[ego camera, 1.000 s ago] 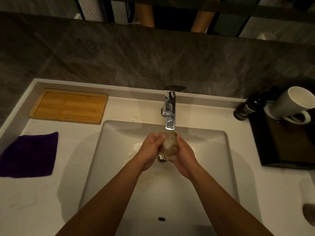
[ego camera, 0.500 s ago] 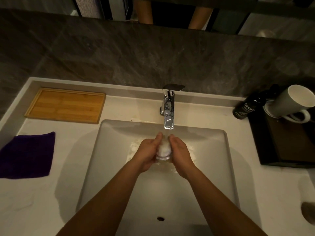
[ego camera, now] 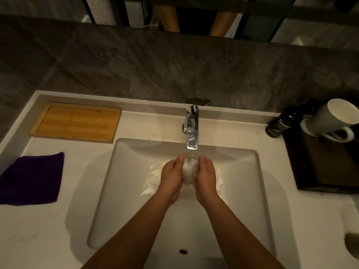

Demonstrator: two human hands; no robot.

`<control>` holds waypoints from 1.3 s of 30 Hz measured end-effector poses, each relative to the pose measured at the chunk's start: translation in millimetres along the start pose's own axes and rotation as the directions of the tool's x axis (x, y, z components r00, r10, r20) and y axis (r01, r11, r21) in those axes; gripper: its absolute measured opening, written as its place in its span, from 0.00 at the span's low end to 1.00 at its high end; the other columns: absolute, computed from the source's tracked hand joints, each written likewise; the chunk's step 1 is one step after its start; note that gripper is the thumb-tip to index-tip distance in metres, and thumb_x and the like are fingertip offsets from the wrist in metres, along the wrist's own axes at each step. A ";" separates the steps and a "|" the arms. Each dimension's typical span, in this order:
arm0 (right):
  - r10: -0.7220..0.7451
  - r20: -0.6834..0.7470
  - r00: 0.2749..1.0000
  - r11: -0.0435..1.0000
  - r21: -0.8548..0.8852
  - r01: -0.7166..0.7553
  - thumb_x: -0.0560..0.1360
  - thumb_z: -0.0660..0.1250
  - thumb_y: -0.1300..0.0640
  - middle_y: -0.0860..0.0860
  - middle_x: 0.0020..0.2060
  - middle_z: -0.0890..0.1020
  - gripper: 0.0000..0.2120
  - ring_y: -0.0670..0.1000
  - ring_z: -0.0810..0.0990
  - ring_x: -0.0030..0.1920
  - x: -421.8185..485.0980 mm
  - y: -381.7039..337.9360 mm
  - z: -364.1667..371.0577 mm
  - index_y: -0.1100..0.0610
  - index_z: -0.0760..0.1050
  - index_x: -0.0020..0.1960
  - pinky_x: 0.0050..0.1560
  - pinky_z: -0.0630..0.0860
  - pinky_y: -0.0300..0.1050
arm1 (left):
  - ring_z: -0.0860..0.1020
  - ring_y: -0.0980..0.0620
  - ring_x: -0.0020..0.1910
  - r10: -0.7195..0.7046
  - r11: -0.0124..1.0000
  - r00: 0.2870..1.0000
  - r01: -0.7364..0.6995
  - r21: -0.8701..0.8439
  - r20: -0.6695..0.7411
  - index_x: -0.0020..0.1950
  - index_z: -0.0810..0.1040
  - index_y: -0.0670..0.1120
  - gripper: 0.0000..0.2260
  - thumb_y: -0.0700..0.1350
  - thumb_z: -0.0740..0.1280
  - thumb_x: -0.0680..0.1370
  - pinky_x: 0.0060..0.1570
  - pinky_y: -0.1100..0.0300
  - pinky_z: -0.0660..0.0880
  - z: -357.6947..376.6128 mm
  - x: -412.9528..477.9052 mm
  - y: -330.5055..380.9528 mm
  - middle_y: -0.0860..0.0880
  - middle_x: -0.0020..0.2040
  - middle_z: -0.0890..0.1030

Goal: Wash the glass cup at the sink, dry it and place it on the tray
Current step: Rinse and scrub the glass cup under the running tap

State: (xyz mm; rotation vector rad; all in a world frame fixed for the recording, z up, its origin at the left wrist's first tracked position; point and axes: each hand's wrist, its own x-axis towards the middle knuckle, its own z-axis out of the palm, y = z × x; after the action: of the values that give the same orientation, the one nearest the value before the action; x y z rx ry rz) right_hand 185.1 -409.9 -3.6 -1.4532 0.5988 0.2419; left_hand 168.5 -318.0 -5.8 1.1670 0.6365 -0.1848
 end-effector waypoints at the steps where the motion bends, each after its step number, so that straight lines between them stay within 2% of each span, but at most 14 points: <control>1: 0.030 -0.027 0.999 0.998 0.049 -0.029 0.86 0.58 0.50 0.55 0.55 0.85 0.16 0.54 0.83 0.54 -1.5 2.0 2.8 0.59 0.79 0.61 0.58 0.79 0.51 | 0.85 0.39 0.56 -0.004 0.999 1.000 0.003 -0.054 -0.014 0.59 0.83 0.41 0.18 0.53 0.61 0.84 0.56 0.48 0.80 3.7 -2.6 -2.3 0.38 0.54 0.87; 5: -0.022 0.069 0.997 0.993 -0.112 0.029 0.86 0.59 0.52 0.54 0.52 0.85 0.15 0.52 0.83 0.52 2.0 -0.5 -5.4 0.59 0.81 0.58 0.55 0.78 0.47 | 0.86 0.42 0.51 -0.084 0.996 0.995 0.083 0.011 0.056 0.61 0.83 0.41 0.19 0.53 0.61 0.84 0.46 0.54 0.80 -8.8 2.5 3.7 0.38 0.56 0.86; 7: -0.044 0.134 0.990 0.986 -0.154 0.064 0.85 0.60 0.54 0.58 0.53 0.86 0.13 0.53 0.82 0.52 6.5 -1.1 -8.9 0.59 0.82 0.56 0.55 0.77 0.48 | 0.84 0.40 0.52 -0.083 0.996 0.994 0.080 0.045 0.069 0.59 0.84 0.40 0.18 0.52 0.62 0.84 0.52 0.50 0.78 -14.3 7.4 5.1 0.36 0.56 0.86; 9: -0.029 0.086 0.996 0.997 -0.069 0.035 0.85 0.61 0.55 0.60 0.56 0.87 0.11 0.55 0.84 0.54 2.4 -0.6 -3.5 0.55 0.83 0.55 0.58 0.78 0.51 | 0.84 0.37 0.56 -0.037 0.999 0.999 0.037 -0.012 0.021 0.58 0.84 0.41 0.16 0.50 0.62 0.84 0.56 0.46 0.79 -8.7 3.7 0.2 0.37 0.56 0.86; 12: 0.027 -0.012 1.000 0.996 0.086 -0.026 0.84 0.60 0.53 0.60 0.58 0.86 0.12 0.60 0.84 0.59 -5.4 6.4 4.7 0.55 0.81 0.57 0.64 0.79 0.57 | 0.85 0.40 0.56 -0.037 0.991 0.999 0.034 -0.130 -0.020 0.64 0.80 0.39 0.17 0.50 0.61 0.85 0.51 0.51 0.83 3.3 -4.3 -9.4 0.38 0.57 0.86; 16: -0.060 0.120 0.991 0.991 -0.112 0.074 0.84 0.62 0.53 0.54 0.51 0.86 0.09 0.55 0.83 0.53 -0.7 1.1 -7.8 0.52 0.81 0.51 0.58 0.78 0.51 | 0.86 0.47 0.42 -0.105 0.993 0.992 0.101 0.053 0.075 0.56 0.83 0.40 0.16 0.51 0.62 0.84 0.38 0.58 0.79 -12.3 2.1 2.8 0.42 0.47 0.87; 19: -0.067 0.089 0.994 0.991 -0.110 0.076 0.83 0.63 0.55 0.54 0.51 0.86 0.10 0.52 0.82 0.51 -0.4 -1.2 -7.1 0.55 0.83 0.52 0.57 0.77 0.51 | 0.84 0.43 0.45 -0.063 0.997 0.996 0.059 0.054 0.063 0.53 0.84 0.40 0.15 0.49 0.64 0.84 0.46 0.54 0.79 -13.1 4.8 4.2 0.40 0.48 0.87; 22: 0.044 -0.021 0.999 0.993 0.108 -0.041 0.83 0.61 0.51 0.59 0.56 0.85 0.14 0.55 0.82 0.54 -5.9 7.6 1.1 0.59 0.81 0.58 0.58 0.78 0.53 | 0.84 0.39 0.57 -0.096 0.982 0.995 0.094 -0.162 -0.006 0.64 0.79 0.38 0.17 0.49 0.61 0.85 0.51 0.51 0.81 -1.5 0.5 -4.4 0.38 0.58 0.85; 23: 0.038 -0.033 0.999 0.995 0.096 -0.035 0.84 0.60 0.52 0.58 0.54 0.85 0.14 0.55 0.82 0.54 -7.1 7.7 0.9 0.59 0.80 0.58 0.57 0.77 0.51 | 0.83 0.38 0.59 -0.117 0.976 0.993 0.116 -0.184 0.001 0.66 0.78 0.38 0.17 0.49 0.60 0.85 0.54 0.49 0.80 -0.2 -0.2 -5.8 0.37 0.60 0.85; 25: -0.022 0.003 1.000 1.000 -0.005 0.022 0.85 0.59 0.56 0.55 0.50 0.84 0.12 0.54 0.81 0.52 -1.1 5.5 -5.4 0.60 0.80 0.56 0.53 0.76 0.47 | 0.83 0.37 0.58 -0.136 0.984 0.990 0.139 -0.110 0.039 0.65 0.79 0.39 0.18 0.50 0.61 0.85 0.55 0.45 0.77 -4.1 2.9 -5.1 0.38 0.59 0.85; 28: -0.052 0.134 0.990 0.989 -0.128 0.069 0.85 0.60 0.58 0.51 0.49 0.86 0.12 0.52 0.82 0.51 5.7 0.7 -11.9 0.59 0.82 0.57 0.54 0.76 0.46 | 0.85 0.42 0.48 -0.130 0.991 0.990 0.127 0.049 0.061 0.60 0.82 0.39 0.17 0.50 0.62 0.84 0.49 0.49 0.80 -11.0 7.1 1.6 0.39 0.52 0.87; 33: 0.122 -0.009 0.993 0.980 0.158 -0.119 0.84 0.60 0.53 0.59 0.58 0.85 0.15 0.58 0.84 0.57 -1.5 6.0 -2.2 0.60 0.80 0.63 0.64 0.78 0.59 | 0.84 0.41 0.55 -0.072 0.987 0.997 0.065 -0.147 -0.043 0.63 0.78 0.38 0.16 0.48 0.61 0.85 0.57 0.46 0.79 3.5 -0.4 -9.8 0.38 0.57 0.85; 37: 0.066 0.069 0.995 0.998 -0.006 -0.066 0.83 0.61 0.57 0.63 0.58 0.86 0.14 0.64 0.84 0.61 6.2 2.1 -9.2 0.63 0.82 0.59 0.65 0.78 0.62 | 0.84 0.39 0.54 -0.152 0.988 0.987 0.153 -0.013 0.044 0.63 0.82 0.42 0.17 0.51 0.62 0.84 0.50 0.46 0.78 -9.3 8.3 -4.4 0.38 0.58 0.86; 39: 0.041 0.131 0.991 0.998 -0.061 -0.033 0.83 0.62 0.59 0.63 0.57 0.86 0.13 0.63 0.85 0.59 7.5 -3.4 -10.9 0.64 0.83 0.59 0.62 0.79 0.59 | 0.84 0.37 0.57 -0.150 0.989 0.987 0.150 -0.001 0.060 0.62 0.82 0.41 0.16 0.50 0.63 0.84 0.55 0.41 0.80 -16.0 13.3 -2.7 0.37 0.58 0.85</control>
State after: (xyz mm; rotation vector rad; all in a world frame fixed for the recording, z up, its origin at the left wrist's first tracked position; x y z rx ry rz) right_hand 190.5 -422.5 -4.6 -1.4713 0.5142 0.3849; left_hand 172.2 -302.3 -19.2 1.1044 0.6722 -0.3443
